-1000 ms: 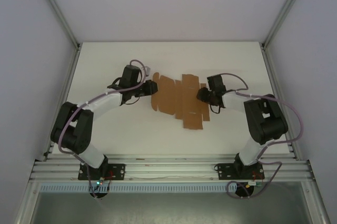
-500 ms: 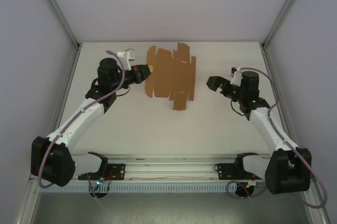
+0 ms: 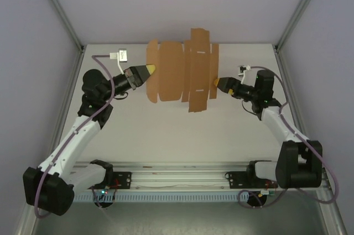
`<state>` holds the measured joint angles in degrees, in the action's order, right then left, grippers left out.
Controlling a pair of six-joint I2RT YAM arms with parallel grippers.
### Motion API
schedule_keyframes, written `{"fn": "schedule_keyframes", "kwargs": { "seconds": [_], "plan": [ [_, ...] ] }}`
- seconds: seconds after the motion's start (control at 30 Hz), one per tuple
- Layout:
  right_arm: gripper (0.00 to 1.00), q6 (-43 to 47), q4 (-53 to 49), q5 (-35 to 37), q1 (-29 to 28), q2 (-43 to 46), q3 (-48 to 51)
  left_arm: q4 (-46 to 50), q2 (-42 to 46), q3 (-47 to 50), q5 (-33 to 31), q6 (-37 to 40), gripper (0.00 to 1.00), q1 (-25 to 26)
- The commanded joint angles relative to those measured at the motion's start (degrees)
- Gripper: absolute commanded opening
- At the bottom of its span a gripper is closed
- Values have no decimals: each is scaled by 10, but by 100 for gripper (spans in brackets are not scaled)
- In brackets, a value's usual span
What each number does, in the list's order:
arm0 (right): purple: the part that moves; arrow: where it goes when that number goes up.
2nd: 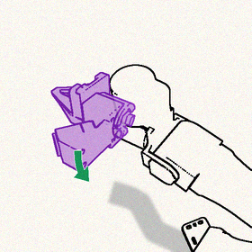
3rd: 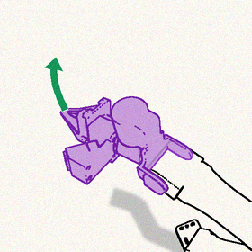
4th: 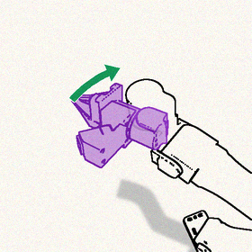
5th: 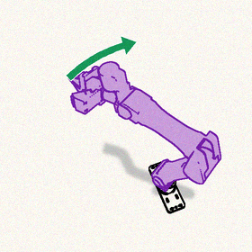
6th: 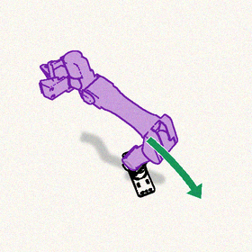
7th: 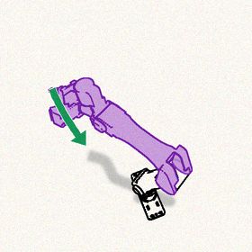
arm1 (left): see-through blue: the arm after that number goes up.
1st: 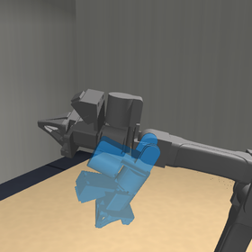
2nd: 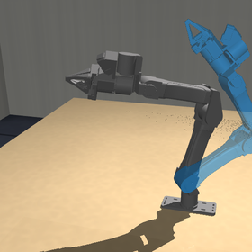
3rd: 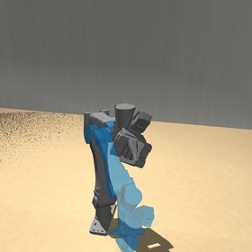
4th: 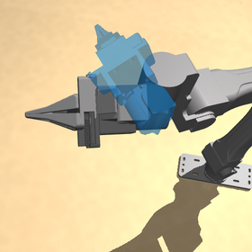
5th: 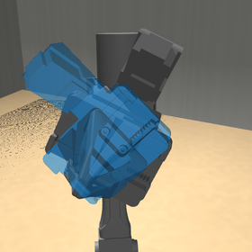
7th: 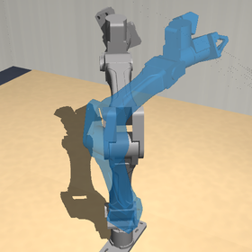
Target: Assemble paper box
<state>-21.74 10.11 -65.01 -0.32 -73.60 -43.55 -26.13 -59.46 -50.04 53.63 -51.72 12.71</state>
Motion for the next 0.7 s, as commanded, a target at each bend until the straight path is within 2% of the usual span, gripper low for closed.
{"fn": "schedule_keyframes", "kwargs": {
  "seconds": [0.0,0.07,0.17,0.33,0.4,0.57,0.67],
  "plan": [
    [79,-50,98,-69,1,-17,-21,-24,26,-2,11,-4,0,0],
    [72,-89,156,-86,1,-22,-16,-11,31,-2,8,5,0,1],
    [66,-101,166,-98,-2,-16,-24,-20,30,2,11,1,0,1],
    [64,-93,147,-102,-20,-5,-38,-34,27,5,15,-11,0,3],
    [58,-91,139,-99,-22,-2,-40,-28,28,3,11,-9,0,3],
    [31,-85,134,-105,-23,5,-34,-8,35,7,-5,6,0,4],
    [23,-76,134,-113,-23,12,-29,-4,36,10,-7,10,0,3]
  ]
}}
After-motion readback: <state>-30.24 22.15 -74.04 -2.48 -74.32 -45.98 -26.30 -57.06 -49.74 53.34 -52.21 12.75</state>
